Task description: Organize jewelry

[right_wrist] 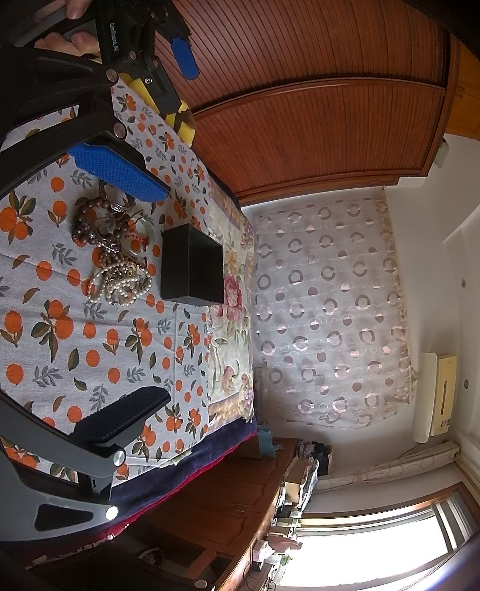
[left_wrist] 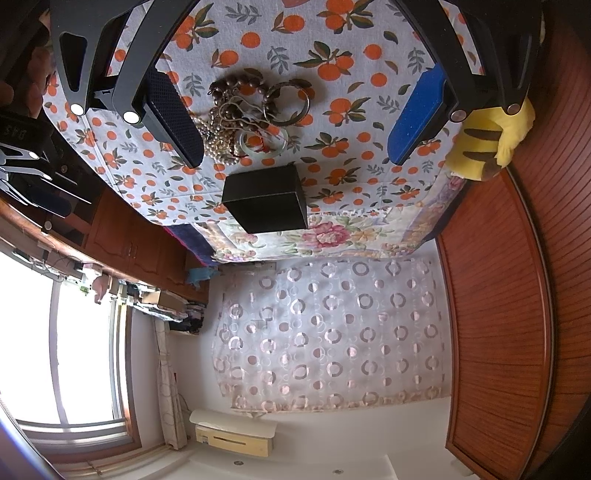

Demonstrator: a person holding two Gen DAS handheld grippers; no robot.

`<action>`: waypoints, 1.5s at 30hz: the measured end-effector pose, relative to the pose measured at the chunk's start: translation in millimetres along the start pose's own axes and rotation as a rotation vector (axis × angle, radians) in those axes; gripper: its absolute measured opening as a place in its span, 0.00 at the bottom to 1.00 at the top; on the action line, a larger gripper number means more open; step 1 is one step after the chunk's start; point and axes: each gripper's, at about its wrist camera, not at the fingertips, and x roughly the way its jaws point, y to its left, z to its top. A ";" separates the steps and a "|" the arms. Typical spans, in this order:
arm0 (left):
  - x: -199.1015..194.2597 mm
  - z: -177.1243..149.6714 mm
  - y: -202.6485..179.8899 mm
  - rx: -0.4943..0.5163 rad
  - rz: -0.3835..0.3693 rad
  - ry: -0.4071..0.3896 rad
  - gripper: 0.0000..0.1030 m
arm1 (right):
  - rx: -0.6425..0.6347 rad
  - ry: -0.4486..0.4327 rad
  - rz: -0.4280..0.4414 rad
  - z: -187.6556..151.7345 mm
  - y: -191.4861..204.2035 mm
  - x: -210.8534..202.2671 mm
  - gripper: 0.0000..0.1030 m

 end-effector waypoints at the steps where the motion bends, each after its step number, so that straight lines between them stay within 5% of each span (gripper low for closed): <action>1: 0.8 0.1 -0.1 0.000 0.000 0.001 0.94 | 0.000 0.000 0.001 0.0 0.4 0.2 0.98; 12: -2.1 3.2 -0.3 -0.007 0.015 0.029 0.94 | 0.000 0.022 0.023 -4.6 -0.1 8.8 0.98; 21: 48.5 -25.4 11.9 -0.013 0.011 0.097 0.94 | -0.050 0.079 0.054 -20.3 3.0 34.5 0.98; 32: 96.6 -49.9 19.4 -0.034 -0.098 0.244 0.94 | -0.073 0.198 0.097 -47.5 1.3 68.0 0.59; 45: 136.3 -58.7 11.7 -0.035 -0.208 0.329 0.92 | -0.093 0.264 0.132 -65.7 8.2 86.7 0.57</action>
